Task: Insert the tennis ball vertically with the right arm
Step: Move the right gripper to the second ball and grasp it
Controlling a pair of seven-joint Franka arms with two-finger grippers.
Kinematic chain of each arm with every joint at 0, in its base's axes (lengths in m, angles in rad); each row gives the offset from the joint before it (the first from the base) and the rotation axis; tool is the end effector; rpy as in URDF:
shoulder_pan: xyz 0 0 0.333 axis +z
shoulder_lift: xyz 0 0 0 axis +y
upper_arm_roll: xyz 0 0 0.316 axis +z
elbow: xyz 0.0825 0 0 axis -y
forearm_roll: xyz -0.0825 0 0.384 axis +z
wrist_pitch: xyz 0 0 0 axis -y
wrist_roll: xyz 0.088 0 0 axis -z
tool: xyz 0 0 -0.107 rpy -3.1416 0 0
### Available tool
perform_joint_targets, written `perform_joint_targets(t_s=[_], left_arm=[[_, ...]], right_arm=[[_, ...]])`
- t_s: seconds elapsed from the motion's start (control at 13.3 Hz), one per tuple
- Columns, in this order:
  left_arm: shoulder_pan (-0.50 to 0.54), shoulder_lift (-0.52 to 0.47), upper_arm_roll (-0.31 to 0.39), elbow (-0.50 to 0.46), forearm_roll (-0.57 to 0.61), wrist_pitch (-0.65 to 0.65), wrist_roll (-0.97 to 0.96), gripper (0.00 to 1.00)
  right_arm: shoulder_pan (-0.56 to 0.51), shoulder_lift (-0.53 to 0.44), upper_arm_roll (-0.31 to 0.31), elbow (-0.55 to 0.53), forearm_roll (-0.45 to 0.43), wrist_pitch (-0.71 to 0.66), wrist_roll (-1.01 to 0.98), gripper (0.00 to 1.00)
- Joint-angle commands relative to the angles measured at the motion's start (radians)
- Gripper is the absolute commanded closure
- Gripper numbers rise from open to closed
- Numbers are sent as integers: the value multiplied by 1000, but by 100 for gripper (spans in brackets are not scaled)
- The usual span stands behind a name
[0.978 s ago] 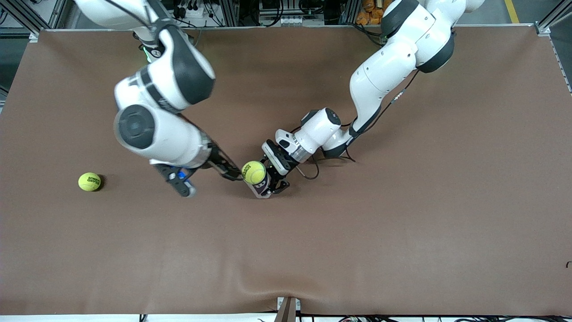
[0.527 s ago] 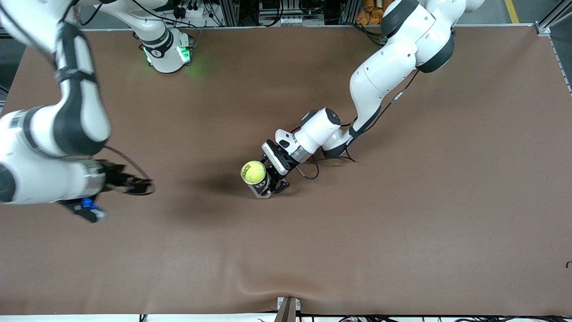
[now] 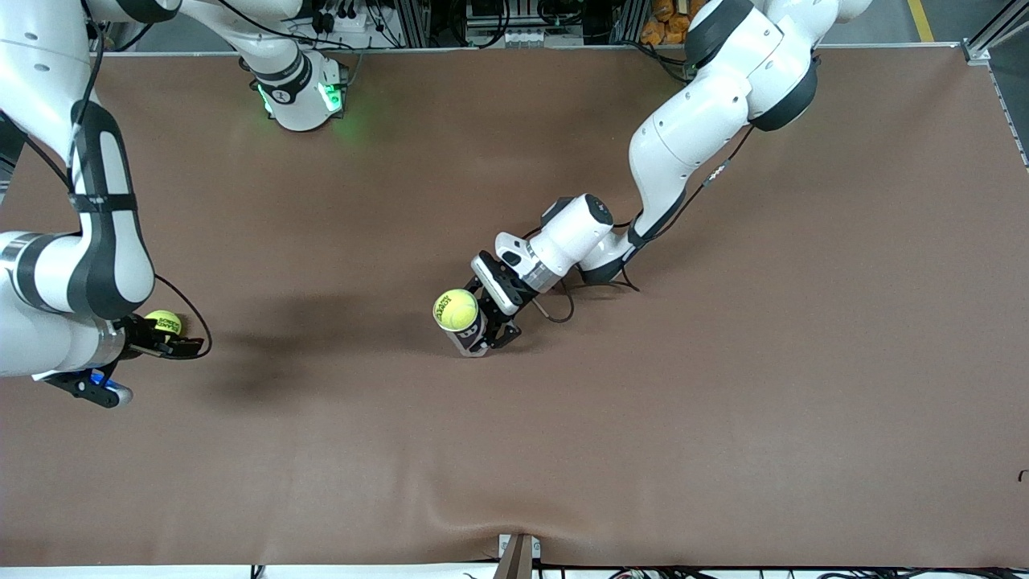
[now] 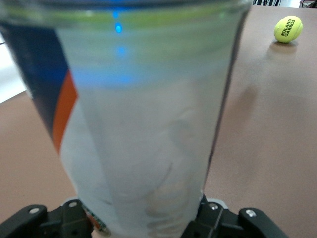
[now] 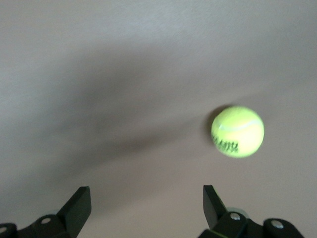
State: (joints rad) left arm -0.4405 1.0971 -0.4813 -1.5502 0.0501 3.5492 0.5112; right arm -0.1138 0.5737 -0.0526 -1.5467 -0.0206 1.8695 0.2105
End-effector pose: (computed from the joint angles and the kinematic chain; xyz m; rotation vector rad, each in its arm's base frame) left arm 0.5122 -0.5164 0.1631 2.1024 -1.1759 1.2065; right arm 0.6613 -0.1080 0.2984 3.0136 -0.5539 -0.3836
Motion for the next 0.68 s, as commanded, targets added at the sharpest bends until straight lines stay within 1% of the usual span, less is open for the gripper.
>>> perform_joint_targets(t_s=[0.0,0.08,0.23,0.45,0.6], left_arm=[[-12,10,4,10,-7,5,-2,30],[-12,9,4,10,-7,5,-2,30],[-10,7,4,10,-7,5,-2,30],[-9,9,4,10,-7,4,-2,30],[-9,9,4,10,-9,4,-2,30]], right_arm=[[-79,1,23,-39,-65,46,-123,0],[-101,18,23,-45,-85,80,-150,0],[-148,38,23,-81,-88,147,-238,0],[-167,47,23,-113,-87,165,-257,0],[-176,51,23,-115,-87,168,-258,0]])
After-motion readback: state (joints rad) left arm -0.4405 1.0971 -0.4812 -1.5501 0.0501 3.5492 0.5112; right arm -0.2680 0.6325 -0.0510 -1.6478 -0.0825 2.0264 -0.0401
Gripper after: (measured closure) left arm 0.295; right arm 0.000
